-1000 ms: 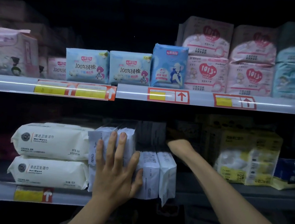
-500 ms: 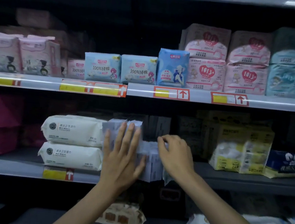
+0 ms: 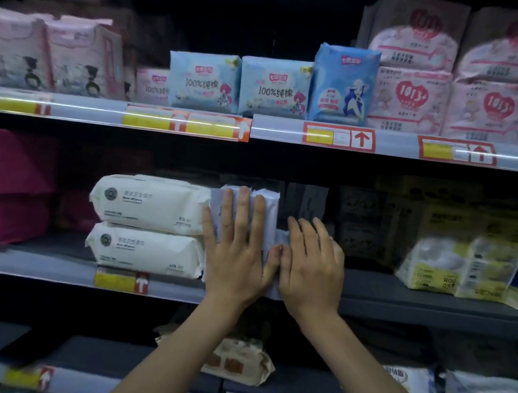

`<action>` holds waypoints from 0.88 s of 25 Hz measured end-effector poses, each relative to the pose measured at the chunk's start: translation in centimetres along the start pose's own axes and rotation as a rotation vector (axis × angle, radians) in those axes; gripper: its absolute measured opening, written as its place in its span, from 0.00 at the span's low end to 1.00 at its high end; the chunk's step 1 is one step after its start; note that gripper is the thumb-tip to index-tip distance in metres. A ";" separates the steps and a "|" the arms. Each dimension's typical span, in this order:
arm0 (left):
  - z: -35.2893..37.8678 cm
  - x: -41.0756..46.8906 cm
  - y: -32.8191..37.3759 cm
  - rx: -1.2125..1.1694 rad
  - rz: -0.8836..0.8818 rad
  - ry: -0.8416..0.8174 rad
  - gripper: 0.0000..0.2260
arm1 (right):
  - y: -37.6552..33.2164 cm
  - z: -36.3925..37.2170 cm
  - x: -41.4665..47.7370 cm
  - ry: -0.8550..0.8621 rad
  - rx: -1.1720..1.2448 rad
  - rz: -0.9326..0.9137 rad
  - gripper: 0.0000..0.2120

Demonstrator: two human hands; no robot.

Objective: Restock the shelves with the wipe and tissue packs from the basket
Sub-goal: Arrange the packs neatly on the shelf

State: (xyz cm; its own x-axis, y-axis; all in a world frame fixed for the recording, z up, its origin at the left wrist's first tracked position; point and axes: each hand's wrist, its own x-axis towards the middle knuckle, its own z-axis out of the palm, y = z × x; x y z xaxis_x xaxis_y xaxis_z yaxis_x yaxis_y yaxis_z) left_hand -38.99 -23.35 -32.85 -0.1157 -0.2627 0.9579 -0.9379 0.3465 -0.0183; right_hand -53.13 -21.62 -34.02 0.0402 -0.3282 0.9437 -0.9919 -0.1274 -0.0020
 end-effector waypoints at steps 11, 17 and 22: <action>-3.9 -0.8 -1.9 0.045 0.129 -0.102 0.30 | -1.1 -3.7 0.9 0.003 0.037 -0.342 0.26; 0.5 -0.8 -1.6 0.022 0.097 -0.022 0.29 | 0.7 -0.3 1.1 0.009 0.031 -0.407 0.28; 1.5 -0.9 -1.5 0.049 0.106 -0.003 0.29 | 1.0 1.1 0.9 0.033 0.056 -0.392 0.30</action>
State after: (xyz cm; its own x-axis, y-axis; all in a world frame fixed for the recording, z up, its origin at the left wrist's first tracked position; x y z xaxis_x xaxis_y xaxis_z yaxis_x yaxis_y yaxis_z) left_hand -37.91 -24.97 -34.08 -0.2161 -0.2294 0.9490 -0.9353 0.3277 -0.1338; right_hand -53.98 -23.05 -33.56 0.4099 -0.2140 0.8867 -0.8938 -0.2881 0.3437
